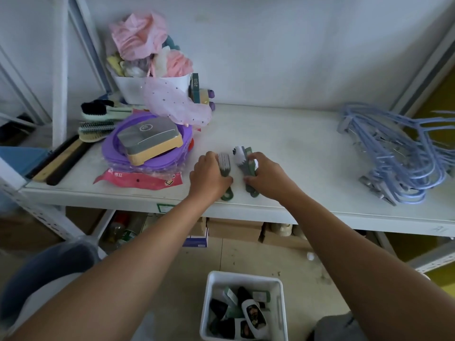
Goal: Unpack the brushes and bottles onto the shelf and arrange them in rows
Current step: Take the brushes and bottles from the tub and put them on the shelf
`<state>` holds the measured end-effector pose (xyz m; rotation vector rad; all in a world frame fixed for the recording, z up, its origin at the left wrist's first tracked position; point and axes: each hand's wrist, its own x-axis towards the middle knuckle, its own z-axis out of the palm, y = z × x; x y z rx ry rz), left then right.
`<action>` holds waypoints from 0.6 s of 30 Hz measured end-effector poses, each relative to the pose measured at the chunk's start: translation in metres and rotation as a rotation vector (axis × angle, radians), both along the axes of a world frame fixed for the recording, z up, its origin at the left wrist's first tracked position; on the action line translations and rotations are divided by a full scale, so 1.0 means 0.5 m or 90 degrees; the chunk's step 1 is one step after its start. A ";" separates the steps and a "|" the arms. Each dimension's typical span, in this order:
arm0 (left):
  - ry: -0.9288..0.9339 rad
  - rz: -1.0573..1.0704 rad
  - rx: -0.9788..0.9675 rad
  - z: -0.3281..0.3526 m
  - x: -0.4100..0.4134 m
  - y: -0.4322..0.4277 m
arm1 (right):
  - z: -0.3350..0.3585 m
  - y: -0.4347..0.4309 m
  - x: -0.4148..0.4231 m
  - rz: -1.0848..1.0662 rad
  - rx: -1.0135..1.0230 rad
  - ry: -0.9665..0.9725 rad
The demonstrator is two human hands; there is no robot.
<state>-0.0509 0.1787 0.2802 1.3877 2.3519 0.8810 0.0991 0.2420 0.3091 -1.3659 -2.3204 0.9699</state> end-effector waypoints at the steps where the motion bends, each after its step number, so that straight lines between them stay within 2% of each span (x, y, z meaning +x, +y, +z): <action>1: -0.018 0.001 0.003 0.000 -0.008 -0.001 | 0.001 0.000 0.003 -0.006 0.000 0.001; 3: -0.033 -0.008 0.012 0.002 -0.016 -0.004 | 0.000 -0.001 0.005 -0.009 0.002 -0.001; 7: 0.017 -0.037 0.008 0.004 -0.009 -0.008 | -0.004 -0.004 -0.001 -0.023 -0.007 0.006; 12: 0.206 -0.071 0.077 0.017 0.020 -0.017 | 0.003 0.000 0.004 -0.059 -0.001 0.043; 15: 0.288 -0.158 0.080 0.024 0.035 -0.025 | 0.008 -0.003 0.016 -0.057 0.101 0.003; 18: 0.320 -0.213 0.060 0.024 0.044 -0.034 | 0.009 -0.002 0.027 -0.039 0.289 -0.139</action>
